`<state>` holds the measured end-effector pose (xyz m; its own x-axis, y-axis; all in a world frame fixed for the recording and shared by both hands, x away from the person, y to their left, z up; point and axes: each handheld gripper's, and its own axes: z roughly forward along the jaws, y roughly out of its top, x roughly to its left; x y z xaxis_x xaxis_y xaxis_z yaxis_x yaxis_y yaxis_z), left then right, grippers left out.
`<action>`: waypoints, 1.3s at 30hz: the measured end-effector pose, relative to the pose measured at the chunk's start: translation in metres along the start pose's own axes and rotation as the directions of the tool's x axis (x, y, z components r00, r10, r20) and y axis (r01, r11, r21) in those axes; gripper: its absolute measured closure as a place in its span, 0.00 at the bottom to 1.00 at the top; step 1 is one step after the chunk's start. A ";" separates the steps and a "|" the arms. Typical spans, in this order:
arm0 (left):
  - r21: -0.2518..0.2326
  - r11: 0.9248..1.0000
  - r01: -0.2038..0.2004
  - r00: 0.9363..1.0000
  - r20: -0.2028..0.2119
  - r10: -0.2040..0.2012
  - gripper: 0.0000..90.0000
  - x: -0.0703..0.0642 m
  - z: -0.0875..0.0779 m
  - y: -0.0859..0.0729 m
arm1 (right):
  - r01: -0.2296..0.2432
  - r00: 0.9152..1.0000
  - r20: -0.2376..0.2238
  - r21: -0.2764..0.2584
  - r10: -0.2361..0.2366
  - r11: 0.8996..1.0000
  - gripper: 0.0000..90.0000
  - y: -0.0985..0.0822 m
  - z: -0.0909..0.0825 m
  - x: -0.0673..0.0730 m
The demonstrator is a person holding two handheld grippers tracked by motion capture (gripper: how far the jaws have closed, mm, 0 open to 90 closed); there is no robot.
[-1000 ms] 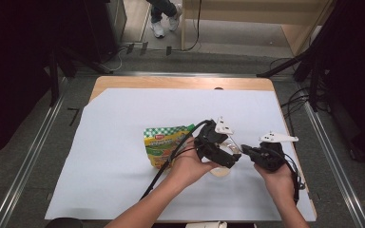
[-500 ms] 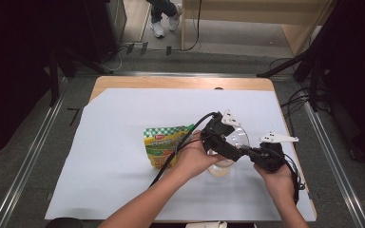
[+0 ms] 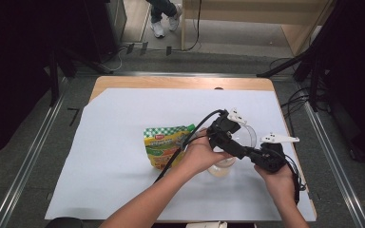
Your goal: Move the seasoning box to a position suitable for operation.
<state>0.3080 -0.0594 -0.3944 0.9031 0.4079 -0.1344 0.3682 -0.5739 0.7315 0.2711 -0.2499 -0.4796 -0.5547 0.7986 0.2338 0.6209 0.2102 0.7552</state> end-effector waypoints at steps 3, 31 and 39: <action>0.005 1.000 -0.003 1.000 0.009 0.003 0.14 -0.001 -0.001 0.000 | -0.010 1.000 0.002 -0.009 0.010 1.000 1.00 0.000 -0.001 -0.001; 0.031 0.999 -0.022 0.997 0.073 0.020 0.25 -0.012 -0.066 0.006 | -0.010 1.000 -0.017 -0.016 0.010 1.000 0.97 -0.016 -0.039 0.025; 0.019 0.998 -0.067 0.995 0.081 0.066 0.29 -0.008 -0.106 0.006 | 0.041 0.995 -0.096 0.003 -0.040 0.999 0.87 -0.020 -0.038 0.054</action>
<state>0.2798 0.0092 -0.3181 0.9403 0.3104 -0.1399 0.3106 -0.6137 0.7259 0.2080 -0.2321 -0.4589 -0.6300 0.7314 0.2609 0.5994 0.2444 0.7622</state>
